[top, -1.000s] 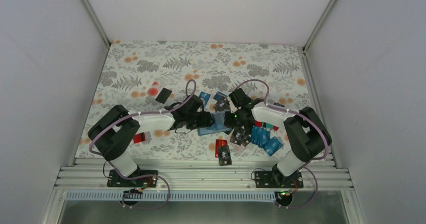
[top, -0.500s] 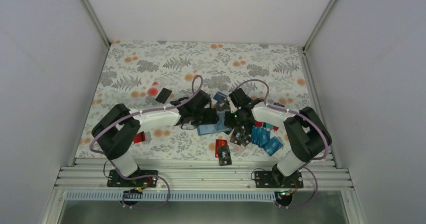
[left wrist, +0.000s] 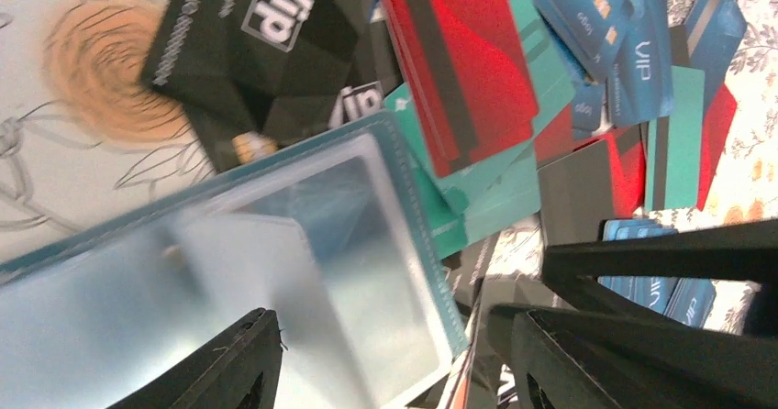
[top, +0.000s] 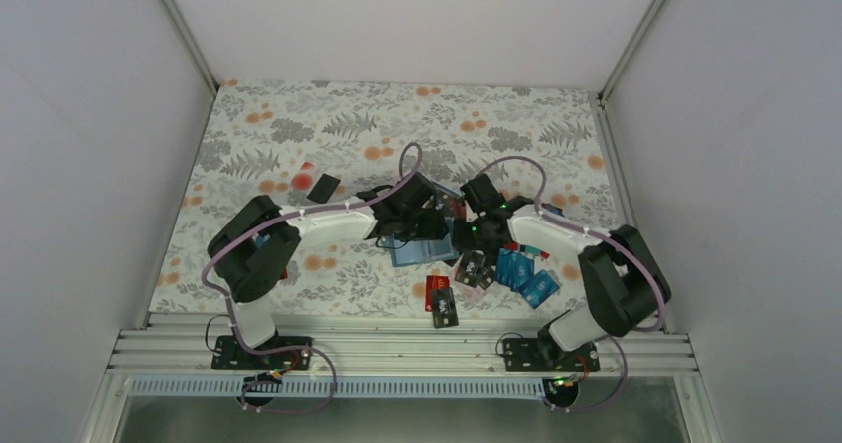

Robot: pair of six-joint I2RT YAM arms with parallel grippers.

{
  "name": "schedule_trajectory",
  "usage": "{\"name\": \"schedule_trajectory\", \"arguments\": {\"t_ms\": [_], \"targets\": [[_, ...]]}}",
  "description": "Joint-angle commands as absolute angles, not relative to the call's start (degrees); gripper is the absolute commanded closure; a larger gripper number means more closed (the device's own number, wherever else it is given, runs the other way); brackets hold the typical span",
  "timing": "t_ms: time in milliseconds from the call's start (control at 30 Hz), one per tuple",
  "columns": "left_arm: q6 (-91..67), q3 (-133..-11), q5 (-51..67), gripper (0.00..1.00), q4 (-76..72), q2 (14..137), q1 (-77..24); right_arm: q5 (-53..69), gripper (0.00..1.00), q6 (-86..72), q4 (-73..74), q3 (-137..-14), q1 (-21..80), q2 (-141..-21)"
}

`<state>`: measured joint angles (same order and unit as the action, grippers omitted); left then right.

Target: Put the credit cards into the card holder

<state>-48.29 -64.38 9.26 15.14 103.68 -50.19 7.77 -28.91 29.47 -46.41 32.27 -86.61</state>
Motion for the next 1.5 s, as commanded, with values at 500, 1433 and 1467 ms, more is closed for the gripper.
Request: {"name": "schedule_trajectory", "arguments": {"t_ms": [500, 1433, 1467], "targets": [[-44.2, -74.3, 14.2, 0.38, 11.7, 115.3, -52.5, 8.0, 0.51, -35.1, 39.2, -44.9, 28.4, -67.1], [-38.1, -56.9, 4.7, 0.33, 25.4, 87.8, -60.8, 27.4, 0.44, -35.5, 42.1, -33.9, 38.6, -68.0], [-38.7, -55.2, 4.4, 0.34, 24.9, 86.7, -60.9, 26.2, 0.44, -36.3, 43.1, -34.1, 39.9, -67.9]]}}
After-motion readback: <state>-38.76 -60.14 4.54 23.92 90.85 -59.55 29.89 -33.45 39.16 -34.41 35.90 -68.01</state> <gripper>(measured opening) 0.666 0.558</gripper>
